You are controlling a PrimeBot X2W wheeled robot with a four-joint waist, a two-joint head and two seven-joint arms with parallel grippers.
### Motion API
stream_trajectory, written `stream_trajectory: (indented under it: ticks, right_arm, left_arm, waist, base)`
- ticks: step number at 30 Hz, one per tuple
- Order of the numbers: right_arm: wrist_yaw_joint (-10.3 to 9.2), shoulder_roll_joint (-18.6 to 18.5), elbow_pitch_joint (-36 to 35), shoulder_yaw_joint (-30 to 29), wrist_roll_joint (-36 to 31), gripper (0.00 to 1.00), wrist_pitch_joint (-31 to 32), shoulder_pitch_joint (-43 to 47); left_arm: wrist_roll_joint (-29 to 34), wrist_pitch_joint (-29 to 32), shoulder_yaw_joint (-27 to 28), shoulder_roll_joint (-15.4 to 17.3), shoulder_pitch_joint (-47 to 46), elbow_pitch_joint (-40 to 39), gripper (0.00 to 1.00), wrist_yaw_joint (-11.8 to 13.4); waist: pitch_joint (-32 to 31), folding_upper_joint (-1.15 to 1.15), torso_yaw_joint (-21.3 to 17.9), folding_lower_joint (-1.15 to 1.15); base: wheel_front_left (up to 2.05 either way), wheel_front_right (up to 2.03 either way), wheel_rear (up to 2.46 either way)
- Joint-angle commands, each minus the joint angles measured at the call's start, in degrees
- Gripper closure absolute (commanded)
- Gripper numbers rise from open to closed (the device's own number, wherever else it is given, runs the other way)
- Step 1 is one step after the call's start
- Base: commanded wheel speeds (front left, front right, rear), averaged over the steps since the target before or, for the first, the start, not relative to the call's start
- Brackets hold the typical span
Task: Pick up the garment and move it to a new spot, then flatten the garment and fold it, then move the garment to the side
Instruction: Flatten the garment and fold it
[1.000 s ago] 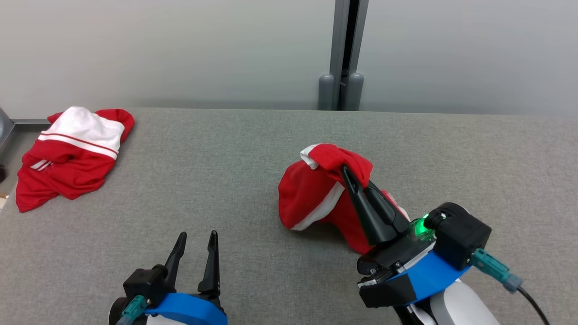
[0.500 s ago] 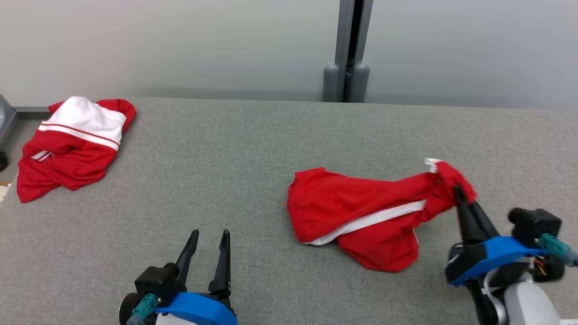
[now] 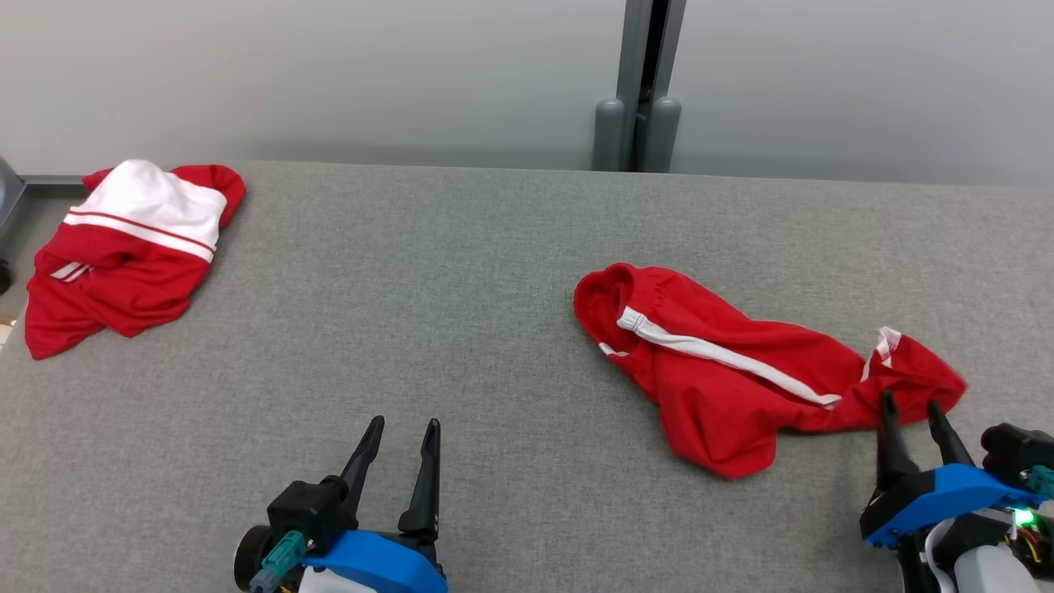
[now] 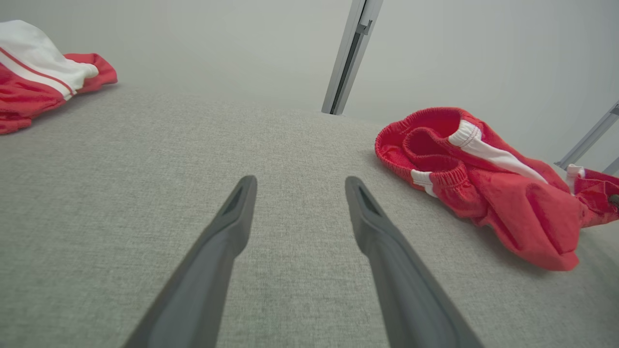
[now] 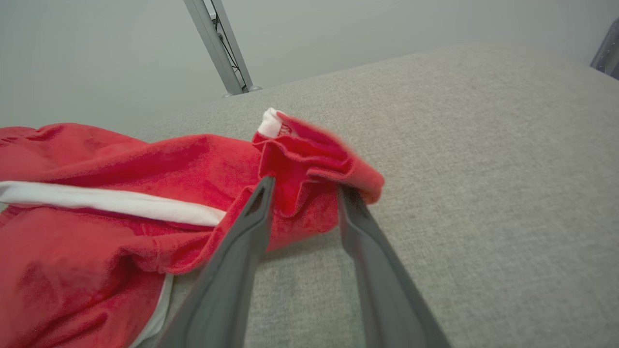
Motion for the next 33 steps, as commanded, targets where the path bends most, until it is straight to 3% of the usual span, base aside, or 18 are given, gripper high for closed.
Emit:
stream_trajectory:
  ticks: [1, 8, 14, 24, 33]
  right_arm:
    - [0.0, -0.4, 0.2, 0.2, -0.5, 0.0, -0.4, 0.0]
    - [0.0, -1.4, -1.6, 2.5, -2.1, 0.0, -2.4, 3.9]
    - [0.0, -0.3, -9.8, 3.4, -3.6, 0.0, -3.7, 6.5]
    - [0.0, 0.7, -21.6, 9.4, -3.6, 0.0, -1.6, 7.1]
    - [0.0, 0.8, -22.8, 15.0, -0.4, 0.0, -1.5, 4.7]
  left_arm:
    - [0.1, -0.3, 0.1, 0.0, -0.4, 0.0, 0.0, -0.1]
    - [-0.2, -0.3, 0.2, -0.1, 0.4, -0.8, 0.0, 0.0]
    - [-0.2, -0.3, -1.1, -0.1, -0.5, -1.8, 0.0, -0.4]
    - [-1.1, 2.1, -11.5, 0.1, -11.5, 3.8, 0.0, -1.0]
    - [-6.4, 3.9, -17.6, 1.6, -23.7, 14.6, 0.0, -1.0]
  waist:
    - [-0.2, 0.0, -0.2, 0.0]
    - [-1.7, 0.0, -2.2, 0.0]
    - [-2.9, 0.0, -4.2, 0.0]
    - [-1.3, 0.0, -7.9, 0.0]
    - [3.9, 0.0, -12.7, 0.0]
  base:
    - [0.0, 0.0, 0.0]
    - [0.0, 0.0, 0.0]
    - [0.0, 0.0, 0.0]
    - [0.0, 0.0, 0.0]
    - [0.0, 0.0, 0.0]
